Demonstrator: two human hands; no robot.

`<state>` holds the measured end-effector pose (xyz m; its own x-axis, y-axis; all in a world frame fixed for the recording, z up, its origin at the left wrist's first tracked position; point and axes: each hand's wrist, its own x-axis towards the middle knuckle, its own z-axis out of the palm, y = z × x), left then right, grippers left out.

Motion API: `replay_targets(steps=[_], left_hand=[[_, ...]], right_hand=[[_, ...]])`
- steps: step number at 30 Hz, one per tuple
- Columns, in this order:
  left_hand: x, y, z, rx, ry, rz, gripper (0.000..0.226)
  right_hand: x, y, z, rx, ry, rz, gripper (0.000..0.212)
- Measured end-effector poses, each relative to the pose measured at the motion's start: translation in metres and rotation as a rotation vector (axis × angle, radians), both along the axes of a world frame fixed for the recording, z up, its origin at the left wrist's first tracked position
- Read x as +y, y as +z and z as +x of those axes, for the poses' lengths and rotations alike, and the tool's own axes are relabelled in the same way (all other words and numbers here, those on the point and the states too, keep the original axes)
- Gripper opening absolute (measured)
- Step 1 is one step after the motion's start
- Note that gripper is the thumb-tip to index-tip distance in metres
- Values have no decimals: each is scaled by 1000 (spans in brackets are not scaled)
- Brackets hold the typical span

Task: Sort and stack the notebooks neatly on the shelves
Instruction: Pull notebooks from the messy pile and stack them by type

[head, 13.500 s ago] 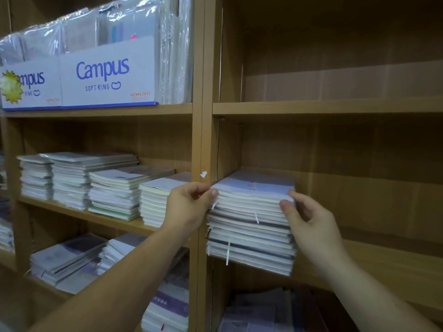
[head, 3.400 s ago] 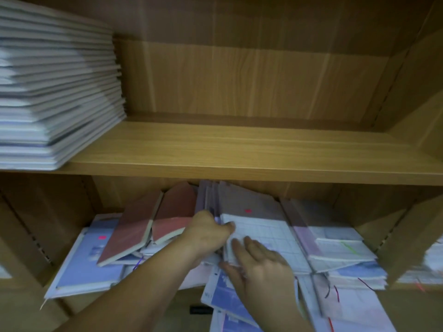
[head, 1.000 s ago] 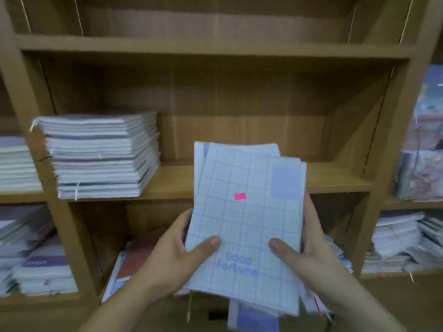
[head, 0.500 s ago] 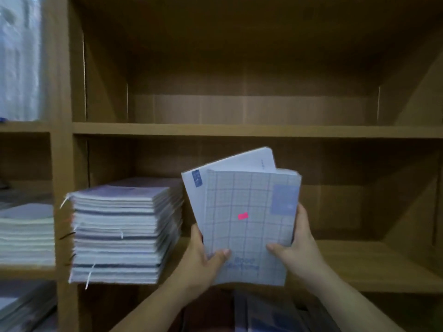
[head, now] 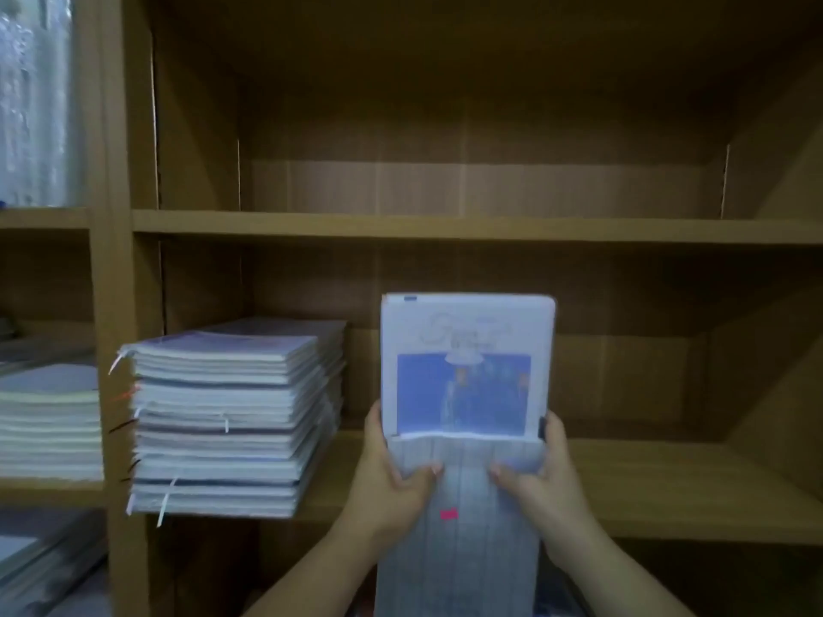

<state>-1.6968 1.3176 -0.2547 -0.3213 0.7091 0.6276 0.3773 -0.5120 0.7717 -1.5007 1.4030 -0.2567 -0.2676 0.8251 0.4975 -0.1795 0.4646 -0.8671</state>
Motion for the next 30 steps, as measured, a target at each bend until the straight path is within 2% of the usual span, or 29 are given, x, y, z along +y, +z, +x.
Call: replay_targets(steps=[3,6,10,16,20,22,24,26,28,30], left_hand=[[1,0,5,-49,22,23,70],[4,12,8,-154,50,41,51],[-1,37,12,-196,99,106,38],[-23,98,18,-154,59,214,33],[-23,128,18,-170,-56,185,34],[-17,119,17,-162,-62,121,34],[-8,105,14,-147,-39,78,35],[-2,98,12,-97,-19,70,50],[5,97,11,-18,34,56,77],[9,97,15,56,79,66,85]], right_hand=[[3,1,-1,-50,-8,-4,70],[2,12,-2,27,-74,-7,52],[-8,38,-4,129,-76,35,45],[-29,91,0,184,-77,167,42],[-28,117,4,182,-30,163,40],[-24,109,2,157,-50,130,42],[-21,96,-2,142,-107,70,52],[-18,87,-6,106,-177,66,72],[-14,84,-10,73,-260,80,93],[-12,82,-12,62,-333,114,89]])
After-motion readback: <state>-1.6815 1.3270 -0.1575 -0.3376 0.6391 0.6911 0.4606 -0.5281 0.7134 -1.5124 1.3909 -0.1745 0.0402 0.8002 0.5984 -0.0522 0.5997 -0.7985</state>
